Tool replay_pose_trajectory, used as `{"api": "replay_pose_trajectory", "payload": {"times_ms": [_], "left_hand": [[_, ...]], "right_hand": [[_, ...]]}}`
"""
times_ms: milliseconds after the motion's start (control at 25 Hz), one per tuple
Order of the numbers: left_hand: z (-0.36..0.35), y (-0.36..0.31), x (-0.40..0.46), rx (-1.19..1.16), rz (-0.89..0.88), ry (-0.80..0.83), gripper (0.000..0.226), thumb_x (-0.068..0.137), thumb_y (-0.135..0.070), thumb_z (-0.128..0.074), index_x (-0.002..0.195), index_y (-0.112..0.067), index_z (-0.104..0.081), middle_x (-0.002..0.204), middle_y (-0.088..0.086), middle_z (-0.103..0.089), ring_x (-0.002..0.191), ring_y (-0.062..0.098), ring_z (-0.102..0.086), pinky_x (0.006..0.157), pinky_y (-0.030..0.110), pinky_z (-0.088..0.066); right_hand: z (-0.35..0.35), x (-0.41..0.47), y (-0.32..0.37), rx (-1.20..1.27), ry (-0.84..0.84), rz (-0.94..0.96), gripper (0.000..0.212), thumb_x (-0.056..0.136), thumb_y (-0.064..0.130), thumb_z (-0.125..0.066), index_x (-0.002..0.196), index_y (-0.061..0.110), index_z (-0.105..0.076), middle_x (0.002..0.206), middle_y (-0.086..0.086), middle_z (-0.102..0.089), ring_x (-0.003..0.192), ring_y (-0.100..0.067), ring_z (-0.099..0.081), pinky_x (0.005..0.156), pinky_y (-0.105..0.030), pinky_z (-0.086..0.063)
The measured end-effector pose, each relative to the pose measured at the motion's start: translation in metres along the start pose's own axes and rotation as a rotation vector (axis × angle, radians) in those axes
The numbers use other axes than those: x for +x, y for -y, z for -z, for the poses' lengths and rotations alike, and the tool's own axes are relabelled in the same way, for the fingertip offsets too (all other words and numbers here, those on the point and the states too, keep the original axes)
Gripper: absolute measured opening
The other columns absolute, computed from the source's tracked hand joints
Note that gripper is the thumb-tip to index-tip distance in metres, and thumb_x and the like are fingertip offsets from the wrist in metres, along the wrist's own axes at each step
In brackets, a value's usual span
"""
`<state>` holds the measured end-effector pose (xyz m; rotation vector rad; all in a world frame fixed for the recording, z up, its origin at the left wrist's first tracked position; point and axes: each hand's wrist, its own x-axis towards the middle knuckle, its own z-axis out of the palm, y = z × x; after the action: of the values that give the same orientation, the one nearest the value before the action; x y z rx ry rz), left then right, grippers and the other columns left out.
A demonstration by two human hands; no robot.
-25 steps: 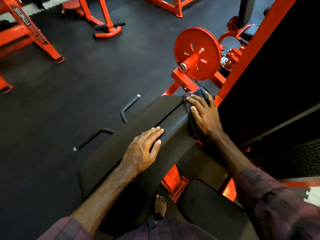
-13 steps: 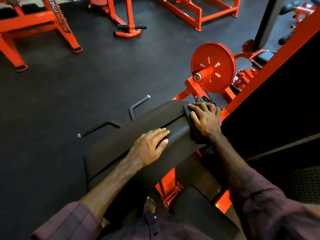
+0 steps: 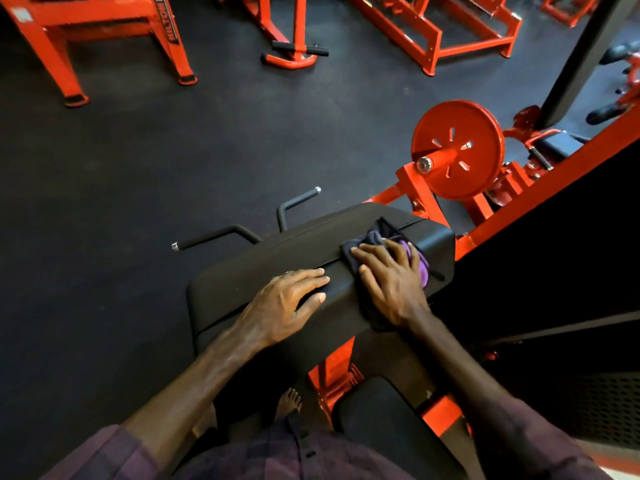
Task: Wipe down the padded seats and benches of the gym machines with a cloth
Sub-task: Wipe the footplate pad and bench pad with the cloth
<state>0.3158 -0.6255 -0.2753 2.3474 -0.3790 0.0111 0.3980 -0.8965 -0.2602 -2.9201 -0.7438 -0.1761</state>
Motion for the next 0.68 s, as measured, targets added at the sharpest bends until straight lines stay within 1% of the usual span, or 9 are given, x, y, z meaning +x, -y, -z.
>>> {"api": "replay_pose_trajectory", "payload": {"times_ms": [80, 200, 240, 320, 400, 440, 520, 600, 680], "left_hand": [[0.002, 0.003, -0.007, -0.002, -0.011, -0.008, 0.046, 0.106, -0.048, -0.05, 0.143, -0.026, -0.065, 0.153, -0.01, -0.057, 0.142, 0.004, -0.05, 0.118, 0.042, -0.042], [0.01, 0.009, -0.023, 0.008, 0.003, -0.008, 0.048, 0.105, -0.05, -0.048, 0.143, -0.027, -0.065, 0.153, -0.012, -0.057, 0.143, 0.002, -0.049, 0.122, 0.043, -0.038], [0.013, 0.011, -0.029, 0.008, 0.012, -0.013, 0.048, 0.105, -0.051, -0.048, 0.143, -0.027, -0.065, 0.152, -0.012, -0.057, 0.143, 0.002, -0.049, 0.122, 0.043, -0.037], [0.019, 0.016, -0.042, 0.012, 0.034, -0.049, 0.045, 0.105, -0.05, -0.048, 0.14, -0.028, -0.067, 0.149, -0.013, -0.06, 0.14, 0.002, -0.052, 0.122, 0.044, -0.037], [0.024, 0.022, -0.055, 0.007, 0.053, -0.083, 0.043, 0.106, -0.047, -0.049, 0.137, -0.027, -0.07, 0.145, -0.012, -0.064, 0.137, 0.002, -0.054, 0.12, 0.045, -0.04], [0.026, 0.025, -0.061, 0.001, 0.062, -0.094, 0.042, 0.106, -0.046, -0.049, 0.136, -0.026, -0.07, 0.143, -0.012, -0.065, 0.137, 0.002, -0.055, 0.12, 0.045, -0.04], [0.03, 0.029, -0.072, -0.014, 0.074, -0.108, 0.041, 0.106, -0.044, -0.05, 0.134, -0.024, -0.072, 0.141, -0.012, -0.067, 0.136, 0.001, -0.056, 0.121, 0.044, -0.039], [0.034, 0.03, -0.08, -0.035, 0.062, -0.137, 0.037, 0.106, -0.039, -0.052, 0.132, -0.022, -0.073, 0.139, -0.012, -0.069, 0.134, 0.0, -0.057, 0.12, 0.043, -0.04], [0.037, 0.033, -0.091, -0.062, 0.054, -0.22, 0.03, 0.106, -0.03, -0.058, 0.128, -0.02, -0.075, 0.133, -0.011, -0.072, 0.129, 0.001, -0.062, 0.117, 0.043, -0.044]], "right_hand": [[0.005, -0.001, -0.005, -0.017, 0.017, 0.066, 0.046, 0.11, 0.051, -0.031, 0.148, 0.041, -0.054, 0.153, 0.017, -0.052, 0.145, -0.023, -0.04, 0.119, -0.06, -0.023], [0.009, 0.015, -0.001, 0.005, 0.004, -0.17, 0.044, 0.108, 0.053, -0.031, 0.139, 0.041, -0.06, 0.145, 0.017, -0.057, 0.141, -0.022, -0.043, 0.119, -0.063, -0.019], [0.008, 0.013, 0.015, 0.009, -0.008, -0.189, 0.044, 0.108, 0.053, -0.032, 0.137, 0.04, -0.062, 0.144, 0.016, -0.058, 0.14, -0.023, -0.044, 0.12, -0.064, -0.018], [0.0, -0.003, 0.06, 0.012, -0.005, -0.036, 0.044, 0.108, 0.053, -0.036, 0.14, 0.038, -0.061, 0.145, 0.015, -0.058, 0.14, -0.025, -0.044, 0.121, -0.063, -0.018], [0.0, -0.017, 0.078, 0.035, 0.028, 0.125, 0.046, 0.107, 0.054, -0.037, 0.146, 0.038, -0.057, 0.149, 0.016, -0.055, 0.142, -0.023, -0.044, 0.121, -0.06, -0.021], [0.004, -0.013, 0.077, 0.032, 0.039, 0.126, 0.047, 0.107, 0.055, -0.037, 0.146, 0.04, -0.056, 0.15, 0.017, -0.054, 0.142, -0.022, -0.044, 0.12, -0.058, -0.022], [0.007, 0.0, 0.077, 0.013, 0.039, 0.0, 0.045, 0.106, 0.055, -0.035, 0.142, 0.041, -0.058, 0.147, 0.019, -0.055, 0.14, -0.021, -0.045, 0.119, -0.056, -0.023], [0.005, -0.003, 0.103, 0.016, 0.031, -0.083, 0.042, 0.106, 0.053, -0.037, 0.139, 0.038, -0.061, 0.144, 0.016, -0.058, 0.138, -0.024, -0.048, 0.118, -0.058, -0.025], [-0.002, -0.02, 0.143, 0.043, 0.04, 0.058, 0.044, 0.106, 0.053, -0.041, 0.142, 0.036, -0.061, 0.147, 0.013, -0.057, 0.139, -0.026, -0.048, 0.117, -0.061, -0.026]]}}
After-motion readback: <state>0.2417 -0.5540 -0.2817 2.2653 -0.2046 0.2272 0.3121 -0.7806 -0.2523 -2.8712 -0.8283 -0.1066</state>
